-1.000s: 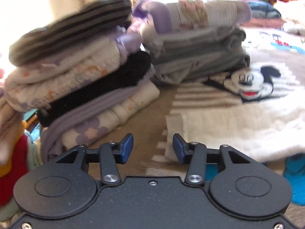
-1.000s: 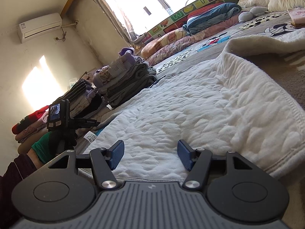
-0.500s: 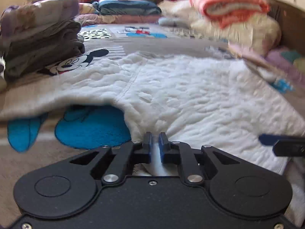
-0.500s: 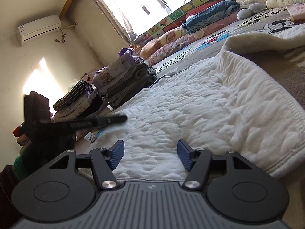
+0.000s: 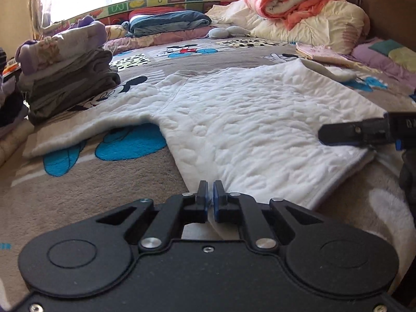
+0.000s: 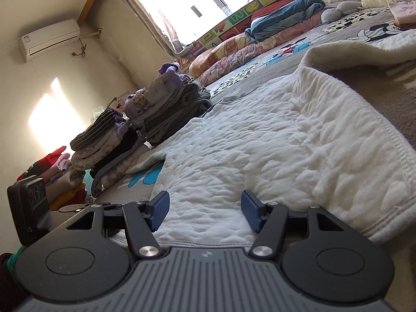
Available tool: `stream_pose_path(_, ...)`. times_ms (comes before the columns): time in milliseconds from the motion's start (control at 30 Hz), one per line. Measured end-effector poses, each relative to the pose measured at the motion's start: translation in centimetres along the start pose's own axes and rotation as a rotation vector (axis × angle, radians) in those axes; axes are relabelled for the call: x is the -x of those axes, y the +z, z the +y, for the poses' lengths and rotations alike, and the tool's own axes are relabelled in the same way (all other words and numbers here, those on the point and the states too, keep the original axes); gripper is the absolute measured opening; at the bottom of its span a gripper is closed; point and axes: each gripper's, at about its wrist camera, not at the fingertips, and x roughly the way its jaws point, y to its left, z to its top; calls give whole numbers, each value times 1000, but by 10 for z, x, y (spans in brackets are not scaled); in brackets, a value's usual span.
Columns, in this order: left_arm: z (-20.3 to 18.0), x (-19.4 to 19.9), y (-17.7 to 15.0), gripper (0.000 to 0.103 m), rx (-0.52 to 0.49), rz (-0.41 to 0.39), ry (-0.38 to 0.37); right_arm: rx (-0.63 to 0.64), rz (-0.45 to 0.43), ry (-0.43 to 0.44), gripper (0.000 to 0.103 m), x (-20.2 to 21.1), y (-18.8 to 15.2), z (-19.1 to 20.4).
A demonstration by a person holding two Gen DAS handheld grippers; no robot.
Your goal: Fold clothes
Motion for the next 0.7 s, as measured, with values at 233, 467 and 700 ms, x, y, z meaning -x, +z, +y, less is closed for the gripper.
stream_pose_path(233,-15,18,-17,4,-64,17,33,-1,-2,2,61,0,0,0)
stream_pose_path(467,4,29,-9,5,-12,74,-62,6,-1,-5,61,0,-1,2)
stream_pose_path(700,47,42,22,7,192,-16,-12,13,-10,-7,61,2,-2,3)
